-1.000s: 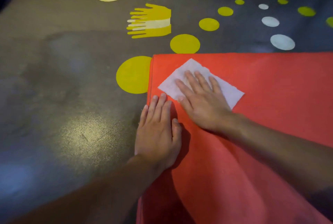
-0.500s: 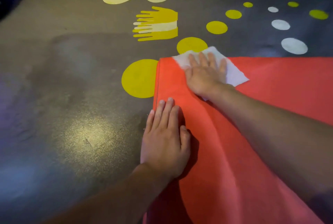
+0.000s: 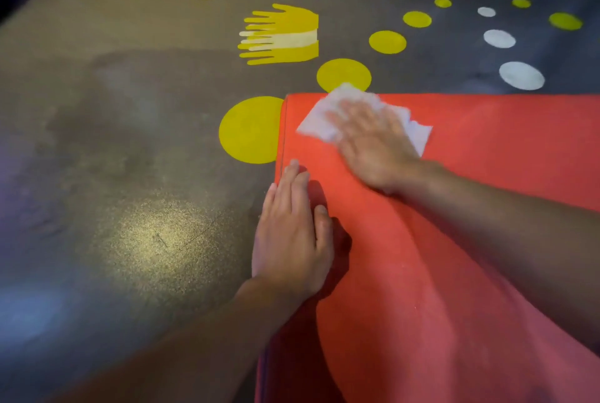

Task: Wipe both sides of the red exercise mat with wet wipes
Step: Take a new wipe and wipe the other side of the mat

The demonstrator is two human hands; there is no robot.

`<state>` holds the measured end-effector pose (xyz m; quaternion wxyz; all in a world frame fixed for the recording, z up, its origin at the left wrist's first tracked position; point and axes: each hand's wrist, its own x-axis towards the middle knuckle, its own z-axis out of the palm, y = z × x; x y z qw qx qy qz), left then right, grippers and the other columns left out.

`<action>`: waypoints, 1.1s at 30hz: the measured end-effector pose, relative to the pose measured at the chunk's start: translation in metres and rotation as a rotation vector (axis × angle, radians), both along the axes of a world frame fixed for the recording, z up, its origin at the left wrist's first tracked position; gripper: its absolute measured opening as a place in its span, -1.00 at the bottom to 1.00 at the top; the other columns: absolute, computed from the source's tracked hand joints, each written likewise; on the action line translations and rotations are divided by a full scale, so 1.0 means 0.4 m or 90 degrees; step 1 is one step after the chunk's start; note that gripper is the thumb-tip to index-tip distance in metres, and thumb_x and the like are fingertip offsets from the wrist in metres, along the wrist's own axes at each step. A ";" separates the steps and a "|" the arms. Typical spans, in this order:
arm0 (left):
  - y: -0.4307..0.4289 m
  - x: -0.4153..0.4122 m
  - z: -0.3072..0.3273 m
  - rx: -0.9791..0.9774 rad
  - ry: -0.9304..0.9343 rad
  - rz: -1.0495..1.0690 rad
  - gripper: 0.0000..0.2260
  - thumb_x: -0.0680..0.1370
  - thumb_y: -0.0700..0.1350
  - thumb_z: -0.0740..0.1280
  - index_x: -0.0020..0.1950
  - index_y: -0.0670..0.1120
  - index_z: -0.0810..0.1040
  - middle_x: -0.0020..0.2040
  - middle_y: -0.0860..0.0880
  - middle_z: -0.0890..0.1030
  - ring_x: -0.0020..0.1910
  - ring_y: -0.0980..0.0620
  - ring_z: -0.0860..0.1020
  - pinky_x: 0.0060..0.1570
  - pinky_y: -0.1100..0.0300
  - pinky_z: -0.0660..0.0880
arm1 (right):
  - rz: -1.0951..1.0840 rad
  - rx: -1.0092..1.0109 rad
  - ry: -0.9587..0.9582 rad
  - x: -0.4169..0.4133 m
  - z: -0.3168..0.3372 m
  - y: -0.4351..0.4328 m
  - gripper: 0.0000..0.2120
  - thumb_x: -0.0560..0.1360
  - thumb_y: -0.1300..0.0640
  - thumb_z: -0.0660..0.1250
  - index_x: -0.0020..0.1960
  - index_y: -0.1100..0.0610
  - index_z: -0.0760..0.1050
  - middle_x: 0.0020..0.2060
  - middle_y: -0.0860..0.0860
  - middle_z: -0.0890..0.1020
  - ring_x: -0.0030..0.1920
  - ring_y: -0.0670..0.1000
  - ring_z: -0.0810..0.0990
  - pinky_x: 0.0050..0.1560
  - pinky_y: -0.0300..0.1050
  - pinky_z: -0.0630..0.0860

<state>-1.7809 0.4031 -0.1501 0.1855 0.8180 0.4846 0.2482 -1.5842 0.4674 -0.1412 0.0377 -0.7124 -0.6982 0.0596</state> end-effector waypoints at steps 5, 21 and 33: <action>-0.003 -0.002 0.005 -0.003 -0.048 0.006 -0.49 0.58 -0.03 0.03 0.48 -0.23 0.28 0.54 -0.14 0.26 0.54 -0.02 0.18 0.52 0.03 0.11 | -0.078 -0.046 -0.031 -0.108 0.003 -0.045 -0.45 0.65 -0.09 -0.19 0.61 -0.06 -0.14 0.61 0.01 -0.15 0.59 0.08 -0.20 0.54 0.17 -0.25; -0.011 -0.012 0.017 -0.027 -0.113 0.002 -0.44 0.54 0.00 0.04 0.48 -0.26 0.28 0.54 -0.18 0.25 0.54 -0.04 0.16 0.52 -0.04 0.10 | -0.122 -0.053 -0.020 -0.101 0.016 -0.191 -0.45 0.63 -0.12 -0.22 0.61 -0.09 -0.06 0.61 -0.03 -0.05 0.60 0.03 -0.11 0.54 0.13 -0.18; -0.001 -0.031 0.051 -0.177 -0.111 0.006 -0.57 0.57 -0.01 0.07 0.29 -0.21 0.48 0.37 -0.11 0.50 0.39 -0.04 0.40 0.33 0.23 0.22 | -0.149 -0.027 -0.021 -0.274 0.000 -0.350 -0.39 0.59 -0.12 -0.21 0.61 -0.01 -0.01 0.60 0.08 0.02 0.60 0.12 -0.05 0.55 0.19 -0.11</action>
